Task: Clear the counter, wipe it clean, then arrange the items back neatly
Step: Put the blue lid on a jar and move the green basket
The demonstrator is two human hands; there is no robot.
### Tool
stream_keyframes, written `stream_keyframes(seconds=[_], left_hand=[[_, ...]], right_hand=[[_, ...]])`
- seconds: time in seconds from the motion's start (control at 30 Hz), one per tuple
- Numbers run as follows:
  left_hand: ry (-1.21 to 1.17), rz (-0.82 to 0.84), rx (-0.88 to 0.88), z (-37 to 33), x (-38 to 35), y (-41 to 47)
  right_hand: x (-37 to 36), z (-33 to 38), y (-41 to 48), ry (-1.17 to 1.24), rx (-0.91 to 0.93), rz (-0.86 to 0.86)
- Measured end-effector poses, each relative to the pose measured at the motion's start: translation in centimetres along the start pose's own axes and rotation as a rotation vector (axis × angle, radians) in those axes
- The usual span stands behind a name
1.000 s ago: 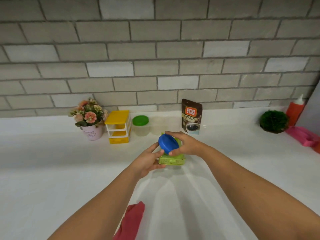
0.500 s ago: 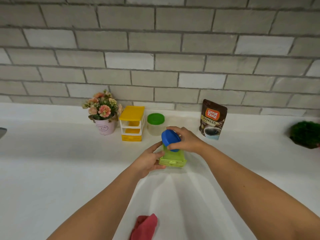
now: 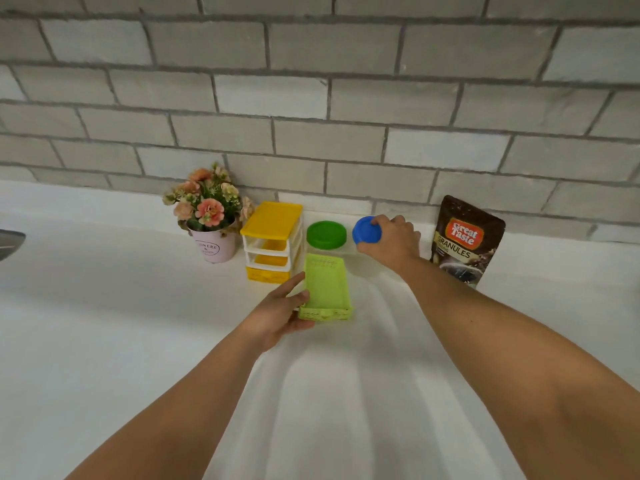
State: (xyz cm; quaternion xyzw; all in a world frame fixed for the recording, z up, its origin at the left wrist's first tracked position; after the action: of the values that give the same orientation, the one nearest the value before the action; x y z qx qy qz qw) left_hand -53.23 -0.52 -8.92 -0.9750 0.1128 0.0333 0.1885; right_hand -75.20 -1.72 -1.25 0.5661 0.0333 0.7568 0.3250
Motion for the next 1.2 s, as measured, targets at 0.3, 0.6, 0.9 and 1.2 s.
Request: stream_keyframes(seconds=[0.3,0.6,0.9,1.2], left_hand=[[-0.006,0.022,0.016,0.6,0.6,1.2],[-0.025,0.028,0.007,0.6,0.9,0.9],[0.006,0.011,-0.012,0.5,2.5,-0.4],[-0.026,-0.065,0.0,0.3,6.2,-1.8]], right_hand=[[-3.3,-0.1,1.3,-0.088,0.074,0.141],[-4.6,-0.8,0.4,-0.213,0.135,0.352],[-3.4,0.1,0.3,-0.131,0.157,0.17],[-2.1,6.0,-9.0,0.595,0.401,0.163]])
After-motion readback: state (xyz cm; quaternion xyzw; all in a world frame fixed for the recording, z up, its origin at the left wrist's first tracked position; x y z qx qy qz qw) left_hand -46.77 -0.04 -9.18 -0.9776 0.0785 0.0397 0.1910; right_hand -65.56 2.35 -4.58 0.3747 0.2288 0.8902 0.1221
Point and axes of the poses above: each hand's wrist, its own y-axis towards the middle knuckle, its own x-axis out of the back of the hand, z = x × y, the point moved 3 cm from there along y, towards the middle knuckle, and after that the axes turned 14 degrees about -z, right-handed, at the moved point
